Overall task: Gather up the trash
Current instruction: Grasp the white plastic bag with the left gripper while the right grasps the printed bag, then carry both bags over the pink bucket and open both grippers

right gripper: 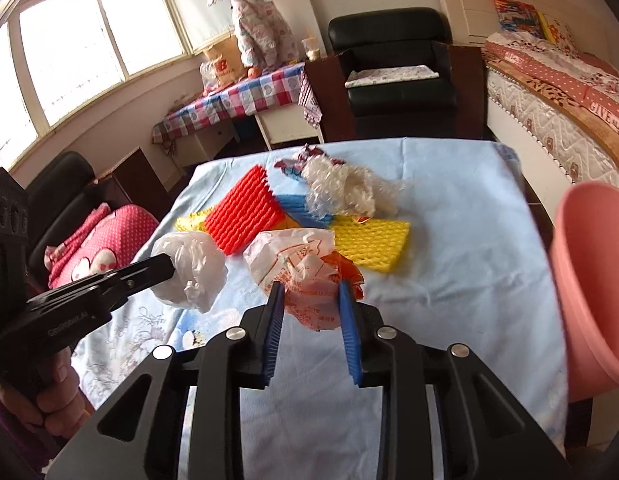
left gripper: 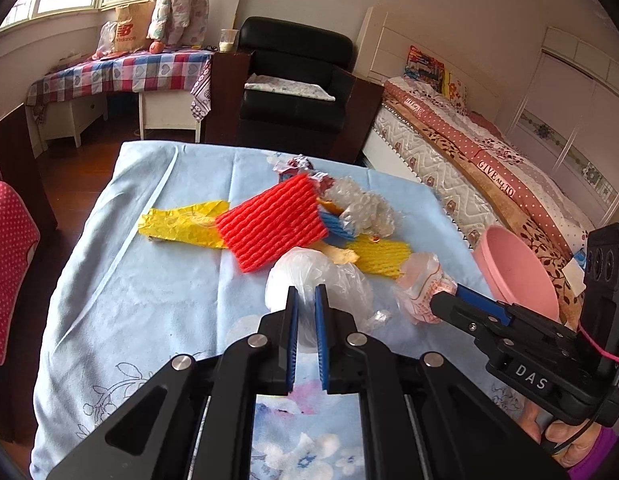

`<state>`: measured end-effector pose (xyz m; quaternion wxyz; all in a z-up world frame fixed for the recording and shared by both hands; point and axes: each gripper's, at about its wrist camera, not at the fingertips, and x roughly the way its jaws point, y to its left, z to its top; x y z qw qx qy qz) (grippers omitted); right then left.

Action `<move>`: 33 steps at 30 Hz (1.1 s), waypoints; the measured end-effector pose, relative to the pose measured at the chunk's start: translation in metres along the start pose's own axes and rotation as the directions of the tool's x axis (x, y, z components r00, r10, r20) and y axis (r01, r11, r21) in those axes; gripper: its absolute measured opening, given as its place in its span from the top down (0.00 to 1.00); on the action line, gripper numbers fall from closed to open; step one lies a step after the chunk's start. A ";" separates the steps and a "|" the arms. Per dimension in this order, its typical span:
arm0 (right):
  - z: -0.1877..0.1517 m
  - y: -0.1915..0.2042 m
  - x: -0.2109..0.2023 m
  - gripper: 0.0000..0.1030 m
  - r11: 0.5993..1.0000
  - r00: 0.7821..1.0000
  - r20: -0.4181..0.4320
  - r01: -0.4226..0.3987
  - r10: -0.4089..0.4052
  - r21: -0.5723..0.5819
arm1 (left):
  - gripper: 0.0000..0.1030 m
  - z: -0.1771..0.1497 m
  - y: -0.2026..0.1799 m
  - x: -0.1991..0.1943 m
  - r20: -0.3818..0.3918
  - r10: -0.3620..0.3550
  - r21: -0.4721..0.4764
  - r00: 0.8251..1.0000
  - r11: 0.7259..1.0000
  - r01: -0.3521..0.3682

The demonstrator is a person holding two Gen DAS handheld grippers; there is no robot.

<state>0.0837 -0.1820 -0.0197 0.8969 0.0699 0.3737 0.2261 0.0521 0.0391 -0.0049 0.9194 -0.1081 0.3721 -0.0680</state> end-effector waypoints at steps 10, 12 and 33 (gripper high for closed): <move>-0.005 -0.030 -0.055 0.73 0.995 0.993 0.091 0.073 -0.079 0.062 | 0.93 0.008 -0.051 -0.008 0.018 -0.060 0.069 0.998 0.996 0.058; -0.006 -0.039 -0.065 0.73 0.992 0.988 0.109 0.099 -0.107 0.082 | 0.93 0.009 -0.063 -0.008 0.021 -0.073 0.090 0.997 0.993 0.071; -0.017 -0.148 -0.135 0.73 0.909 0.909 0.207 0.295 -0.362 0.295 | 0.93 0.025 -0.214 0.023 -0.005 -0.242 0.288 0.970 0.929 0.233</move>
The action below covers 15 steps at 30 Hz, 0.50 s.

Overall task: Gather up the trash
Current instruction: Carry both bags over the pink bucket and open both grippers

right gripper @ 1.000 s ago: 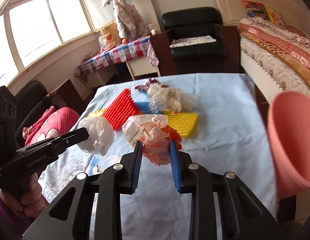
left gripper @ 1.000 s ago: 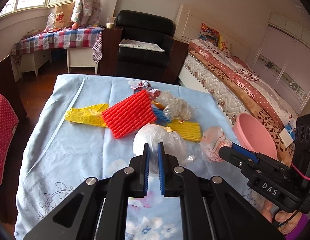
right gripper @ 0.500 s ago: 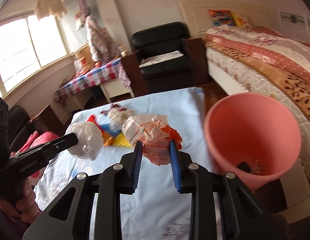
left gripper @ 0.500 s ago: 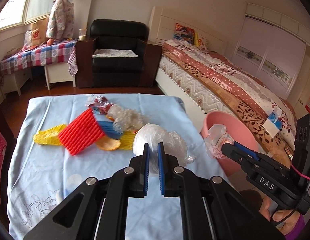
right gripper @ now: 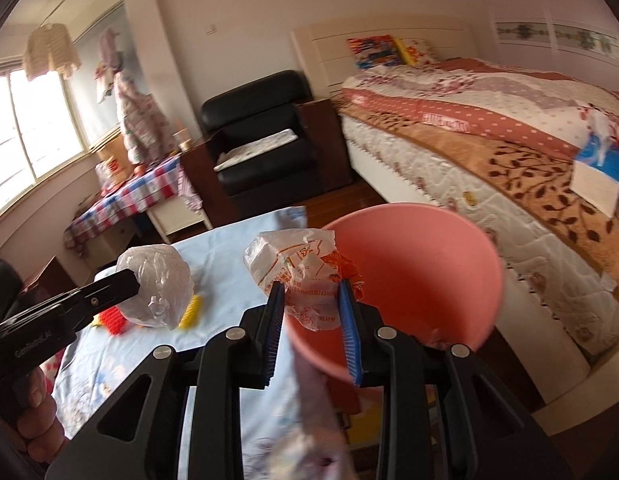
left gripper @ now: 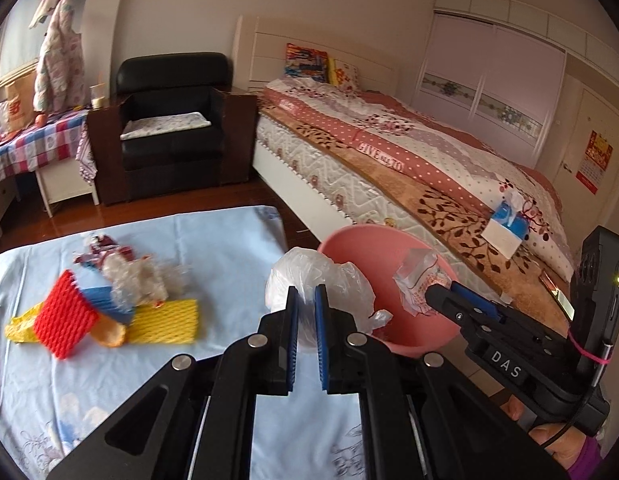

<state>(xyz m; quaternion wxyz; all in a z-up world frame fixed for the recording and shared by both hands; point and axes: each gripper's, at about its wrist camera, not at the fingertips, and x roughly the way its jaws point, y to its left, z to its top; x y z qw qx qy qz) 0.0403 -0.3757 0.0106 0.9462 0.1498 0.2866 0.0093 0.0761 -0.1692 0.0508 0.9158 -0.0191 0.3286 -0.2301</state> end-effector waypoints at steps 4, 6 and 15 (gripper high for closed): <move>0.001 -0.021 0.002 0.73 0.999 1.000 -0.002 0.028 -0.028 0.033 | 0.93 0.002 -0.021 0.019 -0.019 -0.025 0.027 1.000 0.999 0.025; -0.001 -0.030 0.005 0.73 0.998 0.999 -0.007 0.045 -0.045 0.052 | 0.93 0.002 -0.031 0.029 -0.025 -0.033 0.043 0.999 0.998 0.034; -0.007 -0.052 0.018 0.73 0.992 0.996 -0.038 0.086 -0.082 0.094 | 0.93 0.001 -0.052 0.071 -0.087 -0.042 0.065 0.995 0.997 0.048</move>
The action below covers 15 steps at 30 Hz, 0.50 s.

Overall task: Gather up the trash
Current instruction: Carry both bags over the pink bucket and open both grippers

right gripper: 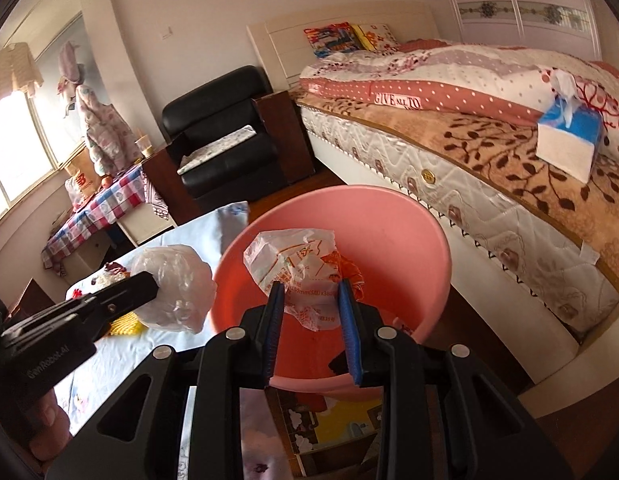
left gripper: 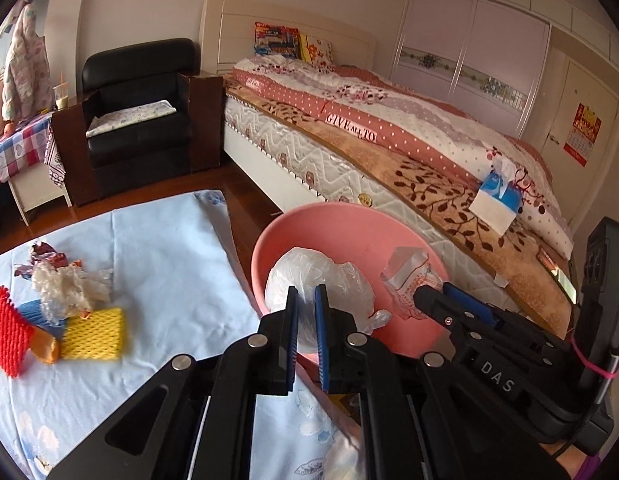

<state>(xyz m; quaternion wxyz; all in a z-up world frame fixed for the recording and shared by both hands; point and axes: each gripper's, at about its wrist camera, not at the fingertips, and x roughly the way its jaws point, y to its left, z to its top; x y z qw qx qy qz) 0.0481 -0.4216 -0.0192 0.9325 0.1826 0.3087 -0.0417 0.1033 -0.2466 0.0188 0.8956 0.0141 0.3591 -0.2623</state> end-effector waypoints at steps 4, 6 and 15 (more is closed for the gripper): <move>-0.001 -0.005 0.007 0.73 1.000 1.000 -0.014 0.009 -0.009 0.007 | 0.93 0.000 -0.004 0.016 -0.022 0.010 0.009 1.000 1.000 -0.009; -0.002 -0.006 0.010 0.73 1.000 1.000 -0.021 0.013 -0.013 0.009 | 0.93 -0.001 -0.005 0.023 -0.036 0.014 0.011 0.999 1.000 -0.013; -0.002 -0.010 0.020 0.72 0.999 0.998 -0.040 0.044 -0.044 -0.005 | 0.92 -0.003 -0.007 0.043 -0.069 0.017 0.015 0.997 1.000 -0.016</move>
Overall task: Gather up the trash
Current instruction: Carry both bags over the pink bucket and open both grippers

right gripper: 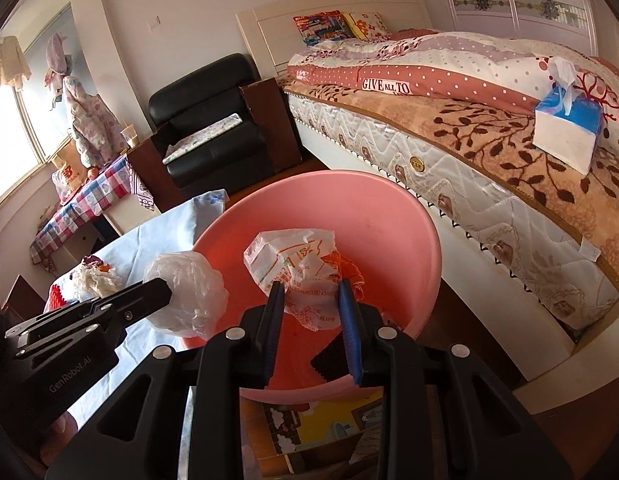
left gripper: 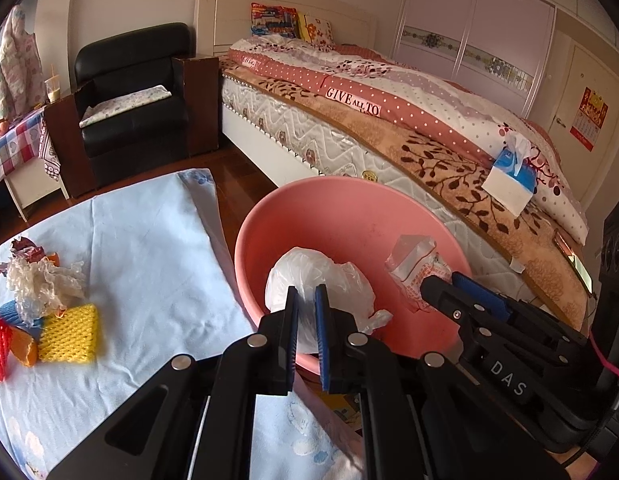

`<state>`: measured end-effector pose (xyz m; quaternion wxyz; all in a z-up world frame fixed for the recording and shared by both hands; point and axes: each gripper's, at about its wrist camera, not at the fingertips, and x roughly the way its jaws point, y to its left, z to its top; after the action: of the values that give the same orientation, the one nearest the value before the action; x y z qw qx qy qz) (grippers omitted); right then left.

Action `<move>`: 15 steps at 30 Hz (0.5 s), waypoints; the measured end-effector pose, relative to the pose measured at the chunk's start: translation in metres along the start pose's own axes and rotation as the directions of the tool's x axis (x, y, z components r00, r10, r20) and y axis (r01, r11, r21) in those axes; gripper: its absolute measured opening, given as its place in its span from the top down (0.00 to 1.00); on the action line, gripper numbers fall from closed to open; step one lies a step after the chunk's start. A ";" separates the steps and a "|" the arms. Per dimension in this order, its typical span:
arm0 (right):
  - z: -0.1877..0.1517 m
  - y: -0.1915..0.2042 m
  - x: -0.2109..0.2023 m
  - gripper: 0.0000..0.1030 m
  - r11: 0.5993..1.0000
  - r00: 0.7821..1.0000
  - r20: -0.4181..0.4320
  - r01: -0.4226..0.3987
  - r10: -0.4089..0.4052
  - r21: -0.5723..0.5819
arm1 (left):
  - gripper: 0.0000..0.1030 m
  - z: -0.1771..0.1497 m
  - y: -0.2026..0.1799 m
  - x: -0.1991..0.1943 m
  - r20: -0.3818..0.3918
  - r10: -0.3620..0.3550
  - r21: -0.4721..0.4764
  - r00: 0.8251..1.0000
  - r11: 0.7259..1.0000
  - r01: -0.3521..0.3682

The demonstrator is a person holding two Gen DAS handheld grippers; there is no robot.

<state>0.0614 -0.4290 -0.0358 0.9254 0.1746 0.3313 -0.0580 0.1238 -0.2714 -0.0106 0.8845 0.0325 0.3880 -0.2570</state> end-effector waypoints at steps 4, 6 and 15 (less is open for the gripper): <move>0.001 -0.003 0.004 0.72 1.000 1.000 -0.008 0.007 -0.006 0.009 | 0.90 -0.001 0.000 0.004 -0.007 0.003 -0.002 1.000 1.000 -0.003; 0.001 -0.004 0.007 0.72 1.000 1.000 -0.018 0.010 -0.009 0.011 | 0.88 -0.001 0.000 0.003 -0.003 0.007 -0.004 1.000 1.000 -0.007; 0.001 -0.006 0.013 0.69 0.999 0.999 -0.039 -0.020 0.022 0.037 | 0.65 0.000 0.004 0.001 0.004 0.007 -0.019 1.000 1.000 -0.007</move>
<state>0.0706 -0.4350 -0.0445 0.9158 0.1960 0.3468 -0.0508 0.1262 -0.2684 -0.0119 0.8866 0.0248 0.3883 -0.2500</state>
